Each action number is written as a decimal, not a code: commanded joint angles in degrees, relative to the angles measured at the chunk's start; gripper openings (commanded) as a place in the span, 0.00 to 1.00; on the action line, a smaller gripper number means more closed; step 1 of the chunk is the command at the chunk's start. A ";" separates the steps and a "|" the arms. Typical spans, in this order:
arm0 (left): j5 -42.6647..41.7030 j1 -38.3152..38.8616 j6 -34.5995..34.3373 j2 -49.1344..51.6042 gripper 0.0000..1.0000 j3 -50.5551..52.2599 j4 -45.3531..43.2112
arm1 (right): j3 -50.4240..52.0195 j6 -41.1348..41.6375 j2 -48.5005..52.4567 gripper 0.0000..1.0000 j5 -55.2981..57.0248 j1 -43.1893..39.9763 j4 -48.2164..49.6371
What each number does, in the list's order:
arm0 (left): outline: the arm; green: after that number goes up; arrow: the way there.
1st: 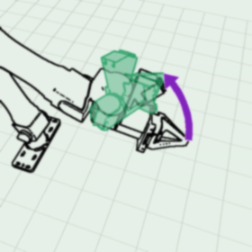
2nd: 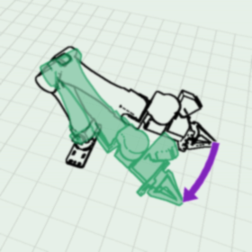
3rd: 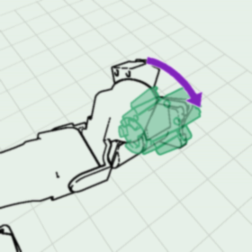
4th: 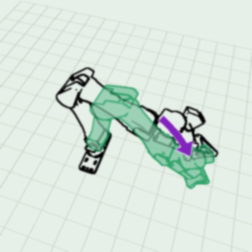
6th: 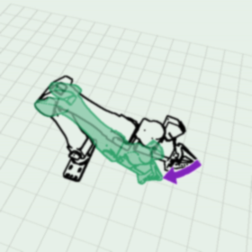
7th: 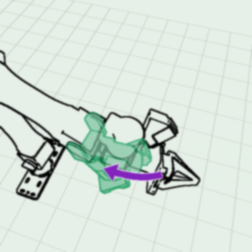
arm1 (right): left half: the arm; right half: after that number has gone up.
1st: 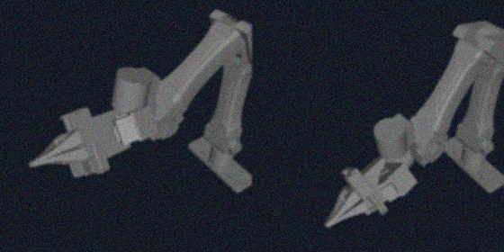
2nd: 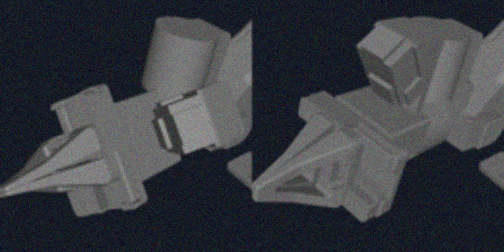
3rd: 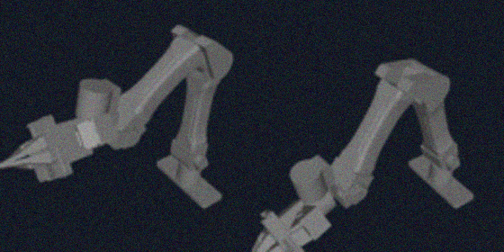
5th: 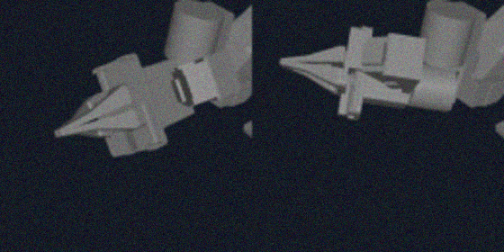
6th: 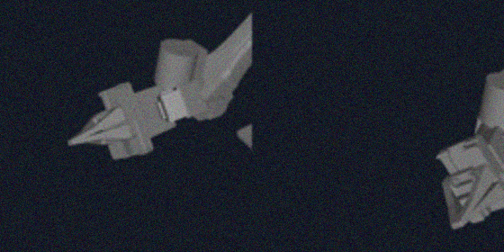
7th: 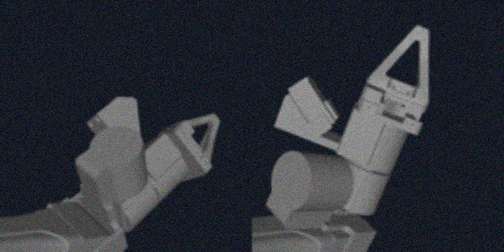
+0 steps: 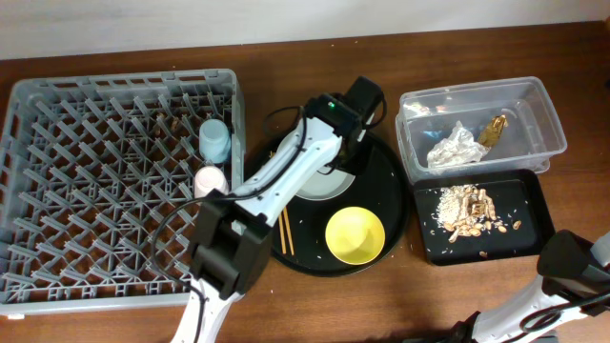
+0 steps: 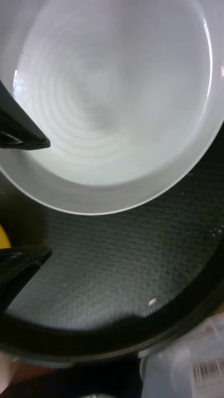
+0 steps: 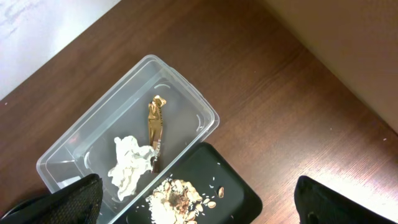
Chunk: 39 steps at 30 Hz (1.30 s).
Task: Sort waste into correct bins and load items into the dishwasher rack
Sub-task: 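Grasp the white plate edge with the left gripper, then stand the white plate upright in the dish rack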
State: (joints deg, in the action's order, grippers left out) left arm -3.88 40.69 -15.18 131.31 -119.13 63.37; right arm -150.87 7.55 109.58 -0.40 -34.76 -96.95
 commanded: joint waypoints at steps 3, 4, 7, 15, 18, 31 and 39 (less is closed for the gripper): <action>1.18 2.23 1.05 3.63 0.45 -0.48 -3.85 | -0.15 -0.07 0.20 0.99 0.70 -0.13 -0.35; 1.40 2.78 1.07 4.00 0.45 -0.35 -4.48 | -0.15 -0.07 0.20 0.99 0.70 -0.13 -0.35; 8.85 4.66 -1.33 5.49 0.45 0.20 -6.21 | -0.15 -0.07 0.17 0.99 0.70 -0.13 -0.35; 13.38 5.16 -2.38 11.65 0.38 0.22 -6.78 | -0.15 -0.07 0.20 0.99 0.70 -0.13 -0.35; 13.38 5.16 -2.34 12.46 0.07 0.15 -6.75 | -0.15 -0.07 0.20 0.99 0.70 -0.13 -0.37; 1.03 -8.41 4.70 -4.79 0.01 -42.49 23.08 | -0.15 -0.07 0.20 0.99 0.70 -0.13 -0.35; -55.49 -49.83 20.72 -4.59 0.01 -41.75 33.33 | -0.15 -0.07 0.20 0.99 0.70 -0.13 -0.37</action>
State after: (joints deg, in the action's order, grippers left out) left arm -40.47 -0.62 -2.17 125.03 -163.06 95.04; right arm -150.87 7.53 109.58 -0.19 -34.74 -96.97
